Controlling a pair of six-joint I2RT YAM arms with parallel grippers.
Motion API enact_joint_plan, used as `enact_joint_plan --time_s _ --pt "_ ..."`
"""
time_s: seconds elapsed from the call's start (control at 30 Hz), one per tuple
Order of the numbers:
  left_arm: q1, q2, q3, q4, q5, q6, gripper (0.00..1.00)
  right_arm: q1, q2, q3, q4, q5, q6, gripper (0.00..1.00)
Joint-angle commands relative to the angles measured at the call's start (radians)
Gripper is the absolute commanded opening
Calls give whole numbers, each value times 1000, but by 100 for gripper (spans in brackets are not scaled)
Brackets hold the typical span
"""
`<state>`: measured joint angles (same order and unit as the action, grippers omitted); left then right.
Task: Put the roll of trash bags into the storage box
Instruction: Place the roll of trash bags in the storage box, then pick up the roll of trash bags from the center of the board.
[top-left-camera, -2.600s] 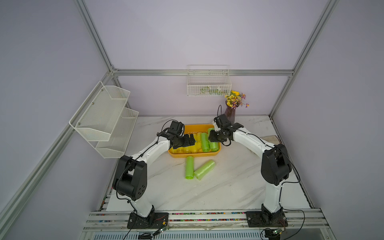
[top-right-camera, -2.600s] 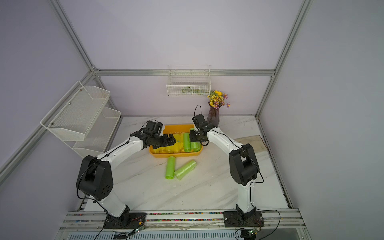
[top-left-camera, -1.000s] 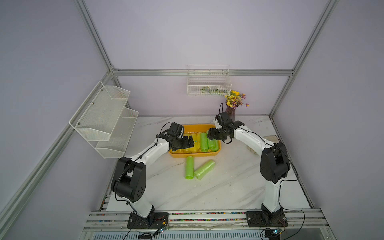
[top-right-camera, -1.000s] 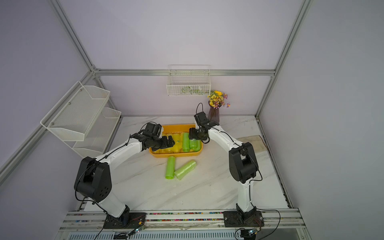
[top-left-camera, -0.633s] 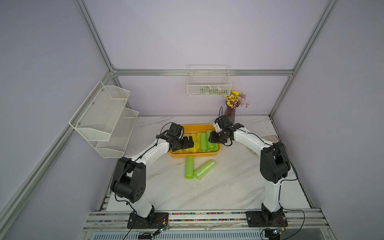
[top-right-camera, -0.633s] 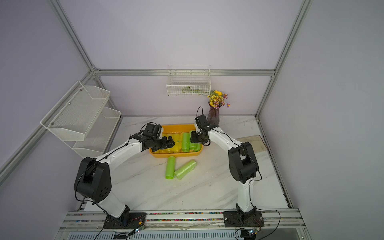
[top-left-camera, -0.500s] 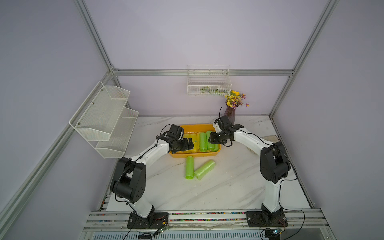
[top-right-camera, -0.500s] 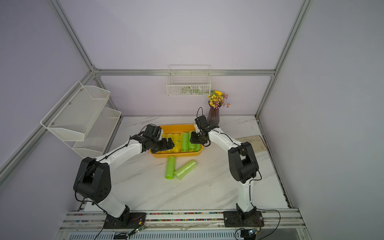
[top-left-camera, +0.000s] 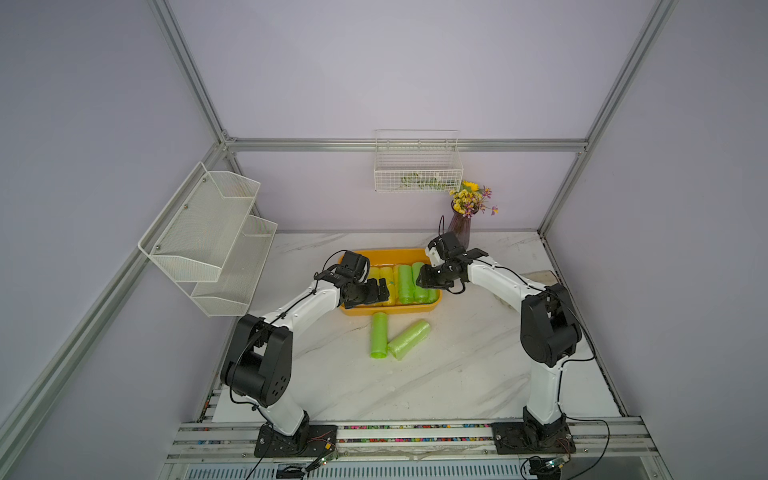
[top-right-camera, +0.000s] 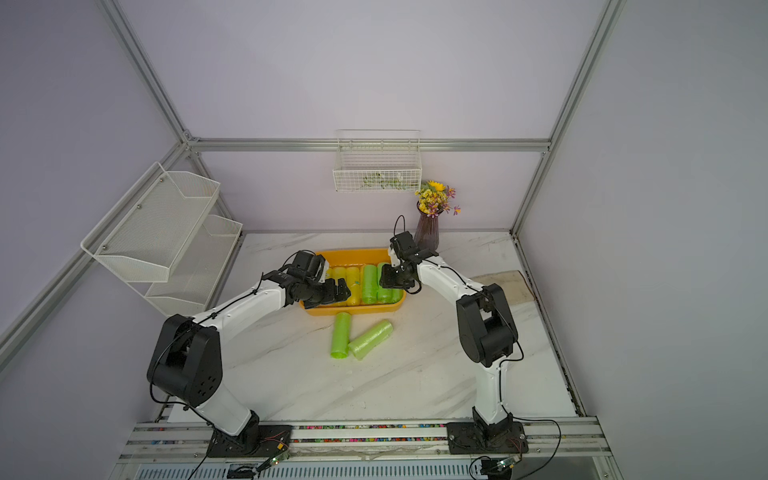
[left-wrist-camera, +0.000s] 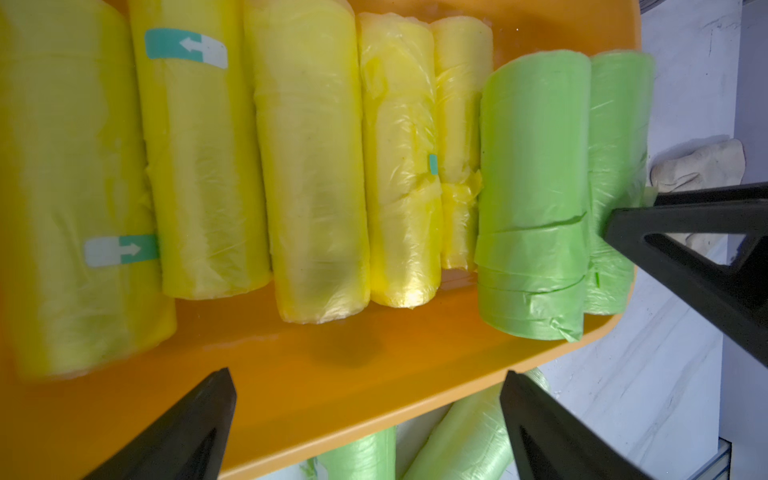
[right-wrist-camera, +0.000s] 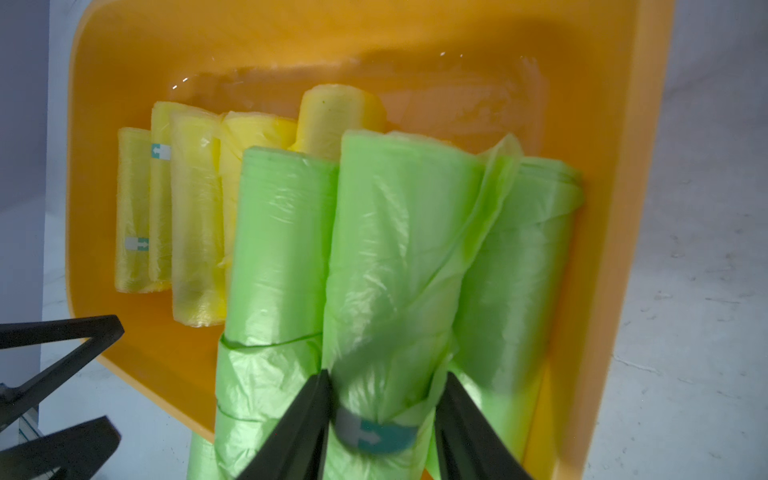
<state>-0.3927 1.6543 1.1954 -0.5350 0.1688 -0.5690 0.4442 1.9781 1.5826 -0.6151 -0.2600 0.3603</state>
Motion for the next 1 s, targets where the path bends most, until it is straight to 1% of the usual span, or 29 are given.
enact_joint_plan --time_s 0.0,0.2,0.47,0.73,0.97 --pt "-12 -55 -14 2 7 -19 100 -7 -63 11 -17 9 -20 46" --pt "-33 -73 -56 -3 2 -31 100 -22 -91 18 -17 2 -26 47" --pt "-88 -70 -107 -7 6 -47 100 -35 -128 -29 -7 3 -26 47" --pt "-104 -101 -112 -29 -46 -46 100 -47 -149 -57 -1 3 -26 48" --pt "-128 -123 -121 -68 -105 -74 100 -51 -157 -76 8 1 -21 47"
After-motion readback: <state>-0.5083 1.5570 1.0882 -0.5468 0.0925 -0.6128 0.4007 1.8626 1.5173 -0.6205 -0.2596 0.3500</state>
